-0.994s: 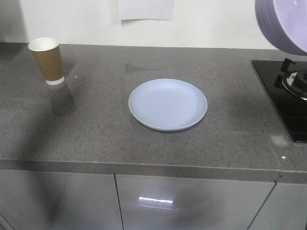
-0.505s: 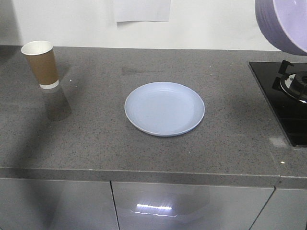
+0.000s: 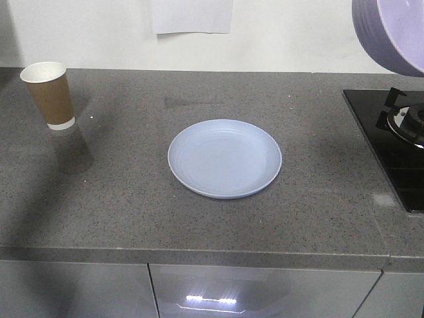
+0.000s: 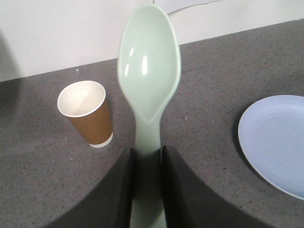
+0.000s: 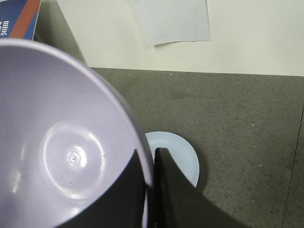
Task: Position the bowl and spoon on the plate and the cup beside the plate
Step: 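Drive the base closer to the counter edge facing the plate, then approach until the blue plate is centered in front of the robot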
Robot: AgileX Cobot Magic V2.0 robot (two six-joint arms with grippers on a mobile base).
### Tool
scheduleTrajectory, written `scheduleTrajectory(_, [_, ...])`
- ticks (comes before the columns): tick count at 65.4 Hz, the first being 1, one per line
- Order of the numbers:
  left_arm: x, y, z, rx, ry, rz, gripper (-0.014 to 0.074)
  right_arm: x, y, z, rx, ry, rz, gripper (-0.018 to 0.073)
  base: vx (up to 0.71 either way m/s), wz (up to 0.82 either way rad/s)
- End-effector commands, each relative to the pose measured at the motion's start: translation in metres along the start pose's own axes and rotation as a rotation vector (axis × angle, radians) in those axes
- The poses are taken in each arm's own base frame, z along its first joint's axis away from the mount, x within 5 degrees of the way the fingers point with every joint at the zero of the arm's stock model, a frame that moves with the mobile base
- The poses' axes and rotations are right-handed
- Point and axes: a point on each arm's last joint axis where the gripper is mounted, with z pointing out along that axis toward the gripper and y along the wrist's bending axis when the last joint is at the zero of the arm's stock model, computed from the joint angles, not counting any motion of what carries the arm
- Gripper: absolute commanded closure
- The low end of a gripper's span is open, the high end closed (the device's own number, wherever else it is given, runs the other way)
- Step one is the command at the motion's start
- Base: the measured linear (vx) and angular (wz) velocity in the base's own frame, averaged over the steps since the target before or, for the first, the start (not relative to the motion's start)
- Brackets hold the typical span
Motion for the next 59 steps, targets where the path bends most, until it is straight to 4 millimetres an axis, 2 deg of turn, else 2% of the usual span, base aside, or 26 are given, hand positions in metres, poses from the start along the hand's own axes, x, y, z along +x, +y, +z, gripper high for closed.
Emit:
scheduleTrajectory(1, [-0.0134, -0.0018, -0.0160, 0.001, -0.117, -0.010, 0.0603, -0.0130, 0.0139, -0.0105, -0.016, -0.097, -0.025, 0.0565, 0.06, -0.02])
scheduleTrajectory(59, [-0.0134, -0.0018, -0.0160, 0.001, -0.117, -0.010, 0.0603, -0.0130, 0.0139, -0.0105, -0.016, -0.097, -0.025, 0.0565, 0.07, -0.03])
